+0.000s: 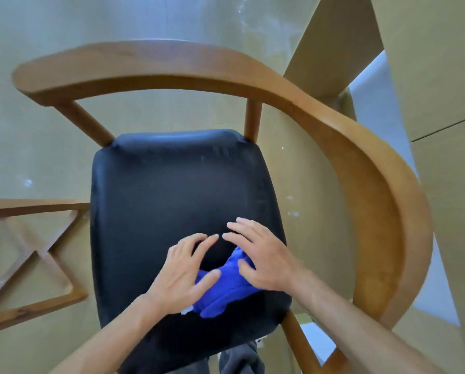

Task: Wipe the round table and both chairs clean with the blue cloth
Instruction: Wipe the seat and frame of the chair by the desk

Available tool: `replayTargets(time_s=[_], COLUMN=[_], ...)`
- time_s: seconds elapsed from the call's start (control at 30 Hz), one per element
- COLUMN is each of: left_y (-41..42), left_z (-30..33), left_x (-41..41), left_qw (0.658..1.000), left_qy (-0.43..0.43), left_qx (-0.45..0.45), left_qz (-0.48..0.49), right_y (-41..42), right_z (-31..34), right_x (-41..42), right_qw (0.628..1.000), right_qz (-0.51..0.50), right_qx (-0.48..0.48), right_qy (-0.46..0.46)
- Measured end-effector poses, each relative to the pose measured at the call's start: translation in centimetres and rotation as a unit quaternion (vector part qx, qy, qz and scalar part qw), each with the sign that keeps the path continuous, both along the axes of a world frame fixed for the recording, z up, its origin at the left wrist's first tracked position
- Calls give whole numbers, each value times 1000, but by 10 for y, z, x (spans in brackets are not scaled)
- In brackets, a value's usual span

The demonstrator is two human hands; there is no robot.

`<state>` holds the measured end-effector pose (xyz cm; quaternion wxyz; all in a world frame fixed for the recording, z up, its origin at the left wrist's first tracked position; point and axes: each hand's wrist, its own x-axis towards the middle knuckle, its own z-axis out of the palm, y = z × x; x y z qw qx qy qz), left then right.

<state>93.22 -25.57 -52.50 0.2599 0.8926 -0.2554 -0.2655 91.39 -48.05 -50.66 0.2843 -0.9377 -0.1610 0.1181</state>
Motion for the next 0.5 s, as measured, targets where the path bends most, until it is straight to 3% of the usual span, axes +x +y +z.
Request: replayTargets(time_s=[0.07,0.13,0.2,0.3,0.4,0.5], left_y=[28,45,51,58,63,61], left_z=[1,-2,-10,-27,-50,-68], left_x=[16,37,56,72,66,66], left_qw=[994,983,972,962,953,943], left_qy=[-81,-124,-146,-145,-164,-206], left_qx=[39,111,165,202,218,221], left_qz=[59,73,78,115,129,143], right_y=[9,17,25,18,-15,-46], right_z=[-4,-15,-22,-27,-25,-28], right_x=[-4,-5,-5,6,57,127], right_qw=[980,926,903,936,986,979], right_qz=[185,329,358,279,54,-133], right_qx=[-74,-182,-238,-197,-132,-151], right_qy=[7,35,2,-82,-89,-31])
